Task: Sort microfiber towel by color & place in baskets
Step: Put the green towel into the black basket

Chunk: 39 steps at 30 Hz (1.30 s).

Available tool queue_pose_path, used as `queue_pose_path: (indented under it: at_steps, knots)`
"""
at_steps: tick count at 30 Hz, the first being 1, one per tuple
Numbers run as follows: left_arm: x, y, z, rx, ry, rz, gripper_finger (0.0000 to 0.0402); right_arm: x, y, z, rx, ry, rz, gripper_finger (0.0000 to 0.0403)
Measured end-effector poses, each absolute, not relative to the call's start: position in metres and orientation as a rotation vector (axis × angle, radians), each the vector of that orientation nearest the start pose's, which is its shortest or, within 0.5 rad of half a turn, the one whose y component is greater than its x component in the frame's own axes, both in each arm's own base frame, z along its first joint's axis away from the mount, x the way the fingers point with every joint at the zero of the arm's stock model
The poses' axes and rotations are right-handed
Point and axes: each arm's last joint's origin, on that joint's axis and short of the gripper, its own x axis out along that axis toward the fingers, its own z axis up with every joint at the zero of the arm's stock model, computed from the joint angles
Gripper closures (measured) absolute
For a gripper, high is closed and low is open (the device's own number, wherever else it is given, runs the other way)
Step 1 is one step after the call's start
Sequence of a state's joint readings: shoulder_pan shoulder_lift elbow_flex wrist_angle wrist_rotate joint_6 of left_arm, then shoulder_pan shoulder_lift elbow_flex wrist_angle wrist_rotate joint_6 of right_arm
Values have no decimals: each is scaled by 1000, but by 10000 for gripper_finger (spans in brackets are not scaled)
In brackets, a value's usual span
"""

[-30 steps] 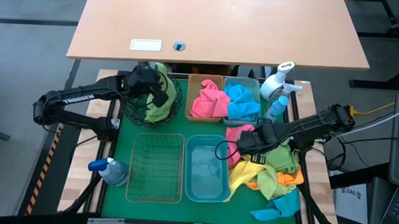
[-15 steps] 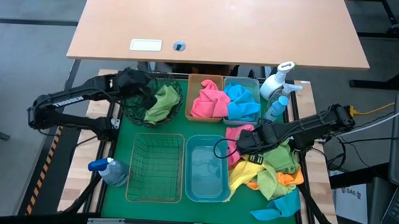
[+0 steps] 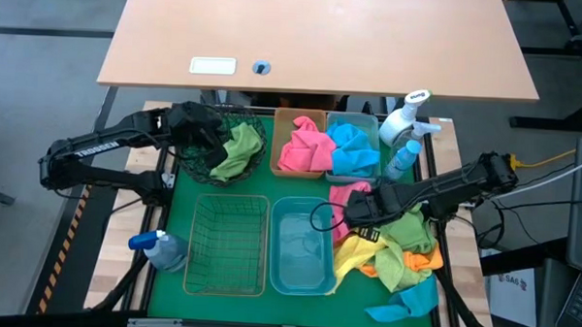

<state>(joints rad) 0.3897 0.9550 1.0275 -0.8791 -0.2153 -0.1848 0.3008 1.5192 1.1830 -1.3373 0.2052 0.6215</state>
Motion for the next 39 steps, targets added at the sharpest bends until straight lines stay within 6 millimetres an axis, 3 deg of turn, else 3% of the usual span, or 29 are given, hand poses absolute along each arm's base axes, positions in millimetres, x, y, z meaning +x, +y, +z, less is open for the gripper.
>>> queue_pose_path:
  at_steps: [8,15,18,22,24,29,39]
  knots:
    - [159,72,327,-240,759,647,291,224,63,206,69,1602,-491,244]
    - [160,72,329,-239,736,646,291,221,61,196,46,1586,-514,254]
    - [161,73,330,-238,720,645,291,221,62,196,50,1590,-509,292]
    - [163,74,332,-236,690,644,291,221,62,196,60,1600,-498,379]
    - [164,74,333,-235,675,644,291,221,62,196,53,1604,-492,392]
    - [167,73,336,-277,624,589,292,226,65,206,56,1602,-430,391]
    - [185,60,345,-263,515,407,292,244,70,259,44,1519,-362,399]
